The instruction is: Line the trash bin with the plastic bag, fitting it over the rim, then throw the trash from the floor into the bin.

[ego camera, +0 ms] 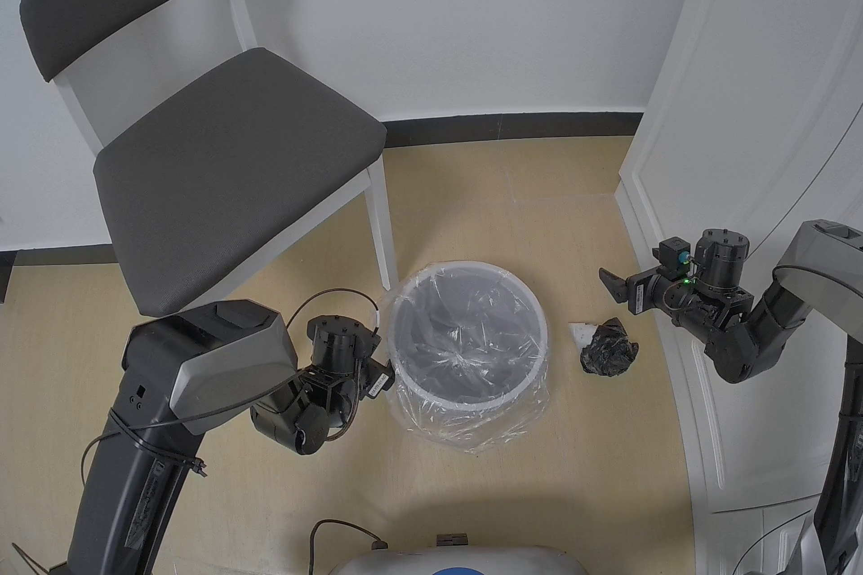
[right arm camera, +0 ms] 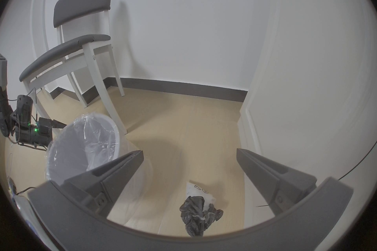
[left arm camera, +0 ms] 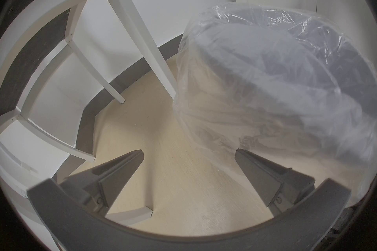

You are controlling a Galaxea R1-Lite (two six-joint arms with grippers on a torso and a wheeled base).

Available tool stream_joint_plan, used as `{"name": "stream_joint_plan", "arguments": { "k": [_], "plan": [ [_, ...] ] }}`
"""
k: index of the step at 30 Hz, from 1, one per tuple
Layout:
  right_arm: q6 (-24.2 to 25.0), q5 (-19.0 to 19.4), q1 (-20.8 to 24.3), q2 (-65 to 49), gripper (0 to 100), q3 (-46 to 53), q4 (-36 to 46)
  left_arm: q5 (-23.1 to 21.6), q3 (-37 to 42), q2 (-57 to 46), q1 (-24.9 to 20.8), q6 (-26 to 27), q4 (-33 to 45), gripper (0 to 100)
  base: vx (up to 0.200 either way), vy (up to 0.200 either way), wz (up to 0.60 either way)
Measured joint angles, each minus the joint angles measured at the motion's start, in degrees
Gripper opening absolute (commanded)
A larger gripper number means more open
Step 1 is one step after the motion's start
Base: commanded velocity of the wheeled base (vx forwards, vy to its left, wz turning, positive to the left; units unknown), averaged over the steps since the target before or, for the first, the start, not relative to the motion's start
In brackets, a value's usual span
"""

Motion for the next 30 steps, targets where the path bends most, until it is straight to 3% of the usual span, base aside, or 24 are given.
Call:
{"name": "stream_joint_plan", "arguments": {
  "k": [8, 14, 21, 28, 30],
  "plan": [
    [-0.1, 2.4, -0.4, -5.3, 100, 3.4, -0.7, 0.0, 3.7, -0.4, 0.2, -0.4, -3.4, 100, 0.0, 0.0, 0.0],
    [-2.5, 2.7, 0.4, -12.9, 100, 8.5, -2.5, 0.0, 12.5, -2.3, 0.4, -0.5, -12.4, 100, 0.0, 0.0, 0.0],
    [-9.4, 2.4, 1.5, -24.6, 100, 18.1, -9.5, 0.0, 25.7, -5.8, 0.4, -1.0, -24.2, 100, 0.0, 0.0, 0.0],
    [-20.6, 1.6, 2.7, -37.5, 100, 27.8, -15.1, 0.0, 34.1, -10.9, -0.1, -4.5, -27.6, 100, 0.0, 0.0, 0.0],
    [-21.9, 1.5, 3.2, -39.9, 100, 29.7, -16.9, 0.0, 35.0, -12.1, -0.2, -5.1, -27.9, 100, 0.0, 0.0, 0.0]
  ]
}}
